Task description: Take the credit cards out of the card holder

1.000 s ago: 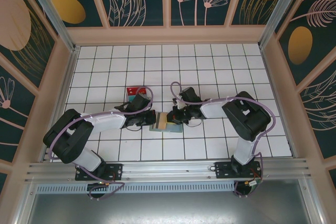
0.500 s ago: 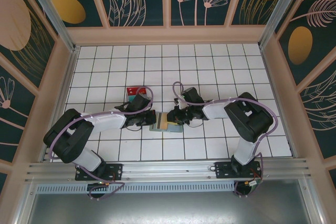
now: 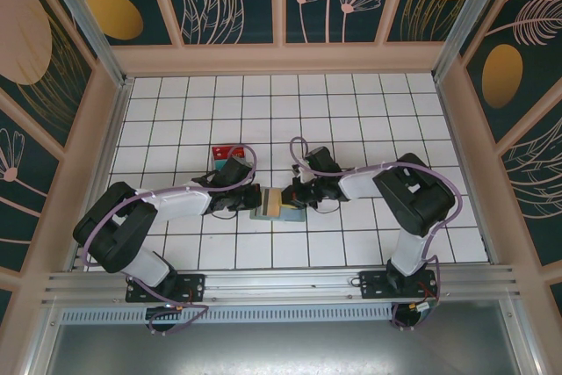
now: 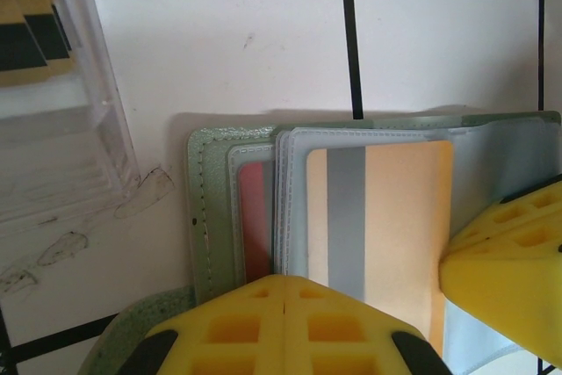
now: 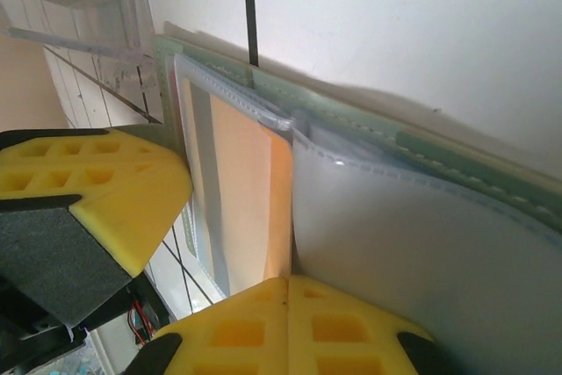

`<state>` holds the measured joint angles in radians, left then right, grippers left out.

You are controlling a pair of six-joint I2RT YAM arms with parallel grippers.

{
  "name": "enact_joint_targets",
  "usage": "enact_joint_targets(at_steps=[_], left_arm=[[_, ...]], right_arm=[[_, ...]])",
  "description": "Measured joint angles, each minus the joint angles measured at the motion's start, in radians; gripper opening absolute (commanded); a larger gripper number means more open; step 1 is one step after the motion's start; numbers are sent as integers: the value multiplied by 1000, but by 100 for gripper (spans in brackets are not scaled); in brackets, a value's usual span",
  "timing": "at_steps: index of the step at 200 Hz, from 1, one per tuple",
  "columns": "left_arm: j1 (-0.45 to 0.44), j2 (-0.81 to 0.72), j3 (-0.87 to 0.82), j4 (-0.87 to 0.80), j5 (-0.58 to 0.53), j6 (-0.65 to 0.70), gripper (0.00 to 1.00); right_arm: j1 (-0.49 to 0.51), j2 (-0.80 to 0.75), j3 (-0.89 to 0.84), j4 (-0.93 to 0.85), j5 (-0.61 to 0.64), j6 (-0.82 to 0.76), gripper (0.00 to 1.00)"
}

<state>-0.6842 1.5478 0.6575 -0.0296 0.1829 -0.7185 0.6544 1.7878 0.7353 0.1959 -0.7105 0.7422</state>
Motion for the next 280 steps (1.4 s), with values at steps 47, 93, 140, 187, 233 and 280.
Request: enact_joint_targets(at_steps=[47,93,140,187,233,280], left_arm=[[0,5,1,3,3,0,0],[0,5,3,2,3,0,0],[0,5,13,-16,3,0,1],[0,-43,43,-52,3,-32,47],[30,-147,79,8,63,-111,49],[95,-210,24,189,186,-227,44]], right_arm=[[-49,-84,-83,2,3,-10,0],[-95,-193,-143,-59,13,-46,0],[-146,-300,-154,-126,12,-99,0],[-160,-360,-132,-205,13,-155,0],[-165,-393,-62,-199,8,-181,0],[-169,-416,-40,-131,-42,-179,0]])
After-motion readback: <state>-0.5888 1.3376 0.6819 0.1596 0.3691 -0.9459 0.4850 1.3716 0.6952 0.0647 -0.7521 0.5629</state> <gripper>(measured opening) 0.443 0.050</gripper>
